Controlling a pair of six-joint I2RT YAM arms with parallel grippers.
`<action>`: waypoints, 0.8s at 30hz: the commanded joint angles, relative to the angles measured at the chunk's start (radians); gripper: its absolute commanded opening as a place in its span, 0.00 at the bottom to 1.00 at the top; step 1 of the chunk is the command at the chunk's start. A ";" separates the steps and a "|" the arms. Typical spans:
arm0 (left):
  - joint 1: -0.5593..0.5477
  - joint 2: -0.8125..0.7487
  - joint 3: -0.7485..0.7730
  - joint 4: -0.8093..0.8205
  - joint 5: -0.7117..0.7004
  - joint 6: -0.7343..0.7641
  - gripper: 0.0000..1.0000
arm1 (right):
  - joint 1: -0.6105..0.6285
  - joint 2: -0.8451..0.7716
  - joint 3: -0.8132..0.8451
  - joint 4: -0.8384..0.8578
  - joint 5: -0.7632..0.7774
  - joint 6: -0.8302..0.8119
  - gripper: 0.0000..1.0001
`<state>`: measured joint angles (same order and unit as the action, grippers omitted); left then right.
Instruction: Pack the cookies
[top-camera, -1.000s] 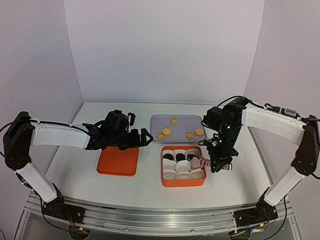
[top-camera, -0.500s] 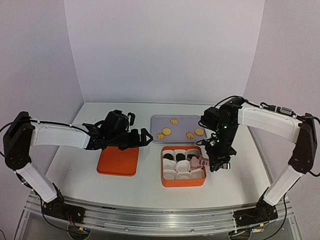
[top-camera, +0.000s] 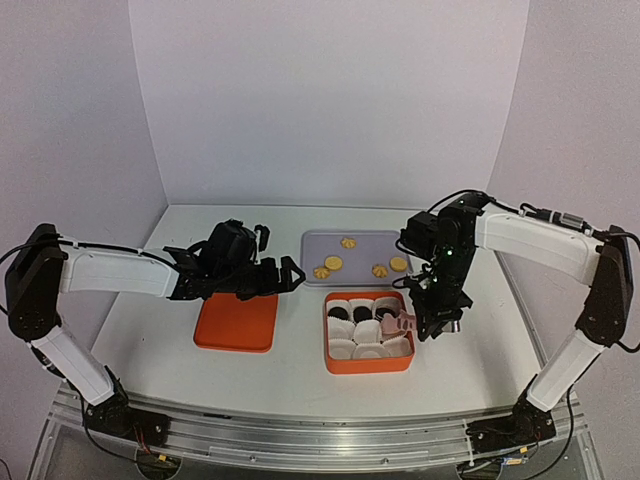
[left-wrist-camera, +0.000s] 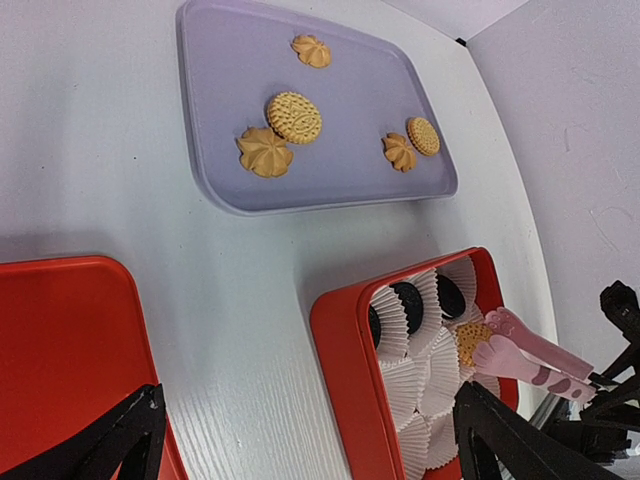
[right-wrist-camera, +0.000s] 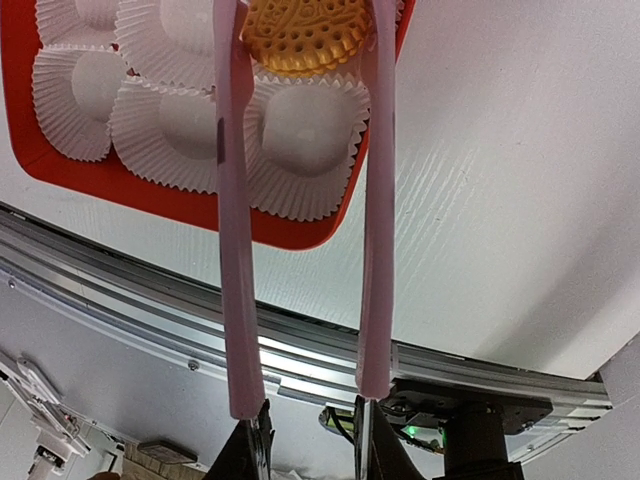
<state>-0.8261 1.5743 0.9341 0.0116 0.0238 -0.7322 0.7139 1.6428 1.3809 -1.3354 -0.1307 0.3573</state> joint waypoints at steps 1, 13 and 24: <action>-0.001 -0.046 -0.009 0.028 -0.014 0.000 1.00 | 0.003 -0.008 0.038 -0.674 0.007 0.006 0.26; -0.001 -0.066 -0.013 0.009 -0.070 -0.007 1.00 | 0.002 -0.002 0.038 -0.674 0.025 0.005 0.31; -0.001 -0.064 -0.011 0.005 -0.062 -0.003 1.00 | 0.003 -0.028 0.092 -0.673 0.010 -0.005 0.24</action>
<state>-0.8261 1.5417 0.9268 0.0051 -0.0296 -0.7338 0.7139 1.6428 1.4063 -1.3365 -0.1059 0.3593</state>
